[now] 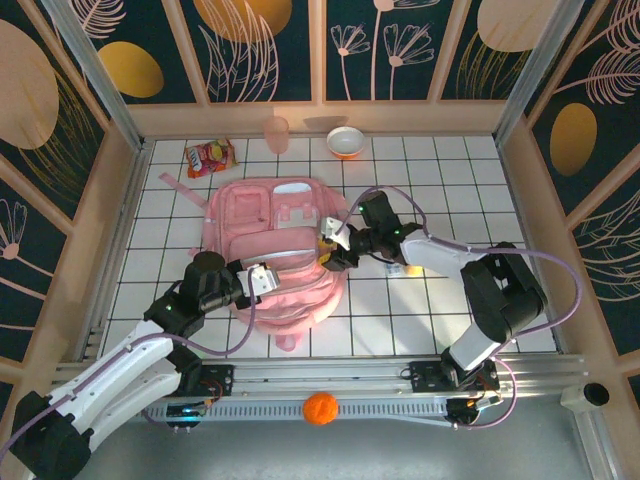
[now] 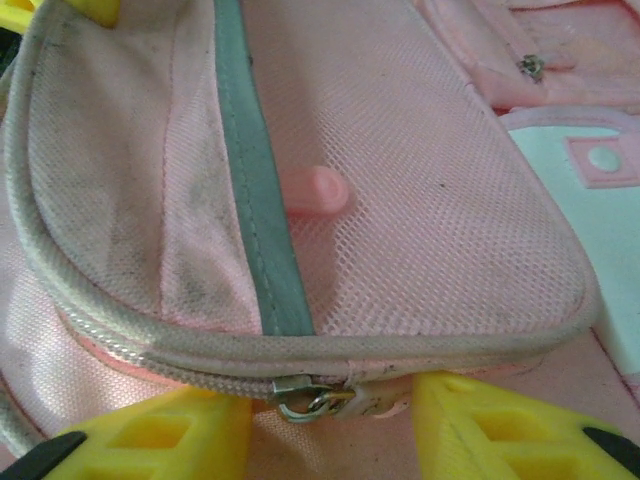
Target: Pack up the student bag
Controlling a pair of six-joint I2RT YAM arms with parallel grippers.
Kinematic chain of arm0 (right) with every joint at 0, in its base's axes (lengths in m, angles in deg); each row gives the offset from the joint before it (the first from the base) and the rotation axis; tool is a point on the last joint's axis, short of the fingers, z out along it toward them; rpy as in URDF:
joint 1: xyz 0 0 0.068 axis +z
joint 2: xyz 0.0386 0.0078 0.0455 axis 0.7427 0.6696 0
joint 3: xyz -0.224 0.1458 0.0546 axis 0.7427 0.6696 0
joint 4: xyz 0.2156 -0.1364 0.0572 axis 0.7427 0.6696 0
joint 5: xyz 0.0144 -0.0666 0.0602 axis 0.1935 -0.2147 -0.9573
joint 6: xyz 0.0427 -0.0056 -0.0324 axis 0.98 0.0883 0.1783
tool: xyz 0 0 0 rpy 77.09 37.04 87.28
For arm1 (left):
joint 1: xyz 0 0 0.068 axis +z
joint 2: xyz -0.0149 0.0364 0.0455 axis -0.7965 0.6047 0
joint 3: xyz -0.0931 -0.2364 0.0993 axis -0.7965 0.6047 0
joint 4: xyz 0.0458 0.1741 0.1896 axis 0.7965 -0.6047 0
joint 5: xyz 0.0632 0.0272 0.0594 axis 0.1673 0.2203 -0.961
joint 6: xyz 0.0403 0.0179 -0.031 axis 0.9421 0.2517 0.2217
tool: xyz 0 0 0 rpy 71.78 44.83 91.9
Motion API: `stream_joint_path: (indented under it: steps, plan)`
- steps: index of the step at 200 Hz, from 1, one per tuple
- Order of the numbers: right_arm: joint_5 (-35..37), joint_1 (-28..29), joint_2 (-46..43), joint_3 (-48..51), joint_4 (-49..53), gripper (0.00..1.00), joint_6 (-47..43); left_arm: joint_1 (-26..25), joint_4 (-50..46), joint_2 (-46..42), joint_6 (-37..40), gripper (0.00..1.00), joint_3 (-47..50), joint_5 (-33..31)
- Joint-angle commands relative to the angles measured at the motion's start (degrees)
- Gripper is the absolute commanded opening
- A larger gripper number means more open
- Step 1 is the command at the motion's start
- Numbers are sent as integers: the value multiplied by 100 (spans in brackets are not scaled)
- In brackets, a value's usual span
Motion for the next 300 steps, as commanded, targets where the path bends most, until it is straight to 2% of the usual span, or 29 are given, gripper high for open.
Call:
stream_joint_path:
  steps: [1, 47, 85, 115, 140, 160, 198, 218, 233, 277, 300]
  plan:
    - [-338, 196, -28, -110, 659, 41, -384, 24, 551, -8, 111, 0, -205, 261]
    - [-391, 199, -401, 139, 645, 30, -165, 20, 586, 41, 157, 0, -204, 188]
    - [-690, 101, -331, 55, 686, 19, -64, 22, 578, 31, 162, 0, -239, 149]
    - [-818, 92, -349, -30, 871, 16, -55, 20, 592, 32, 173, 0, -239, -141]
    - [-792, 100, -507, 30, 730, 8, 226, 25, 596, 89, 173, 0, -248, -314]
    - [-740, 126, -605, 107, 541, 6, 527, 19, 629, 119, 165, 0, -239, -330]
    - [-725, 265, -628, 189, 366, 6, 815, 26, 752, 163, 138, 0, -239, -270]
    - [-775, 303, -545, 231, 169, 20, 989, 17, 771, 177, 102, 0, -270, -186]
    - [-762, 320, -480, 255, -10, 22, 1082, 23, 823, 180, 52, 0, -264, -113]
    - [255, 461, -738, 6, 154, 4, 1568, 24, 704, 288, 94, 0, -287, -626]
    - [1117, 700, -881, -282, 631, 1, 1753, 21, 514, 426, 241, 0, -349, -785]
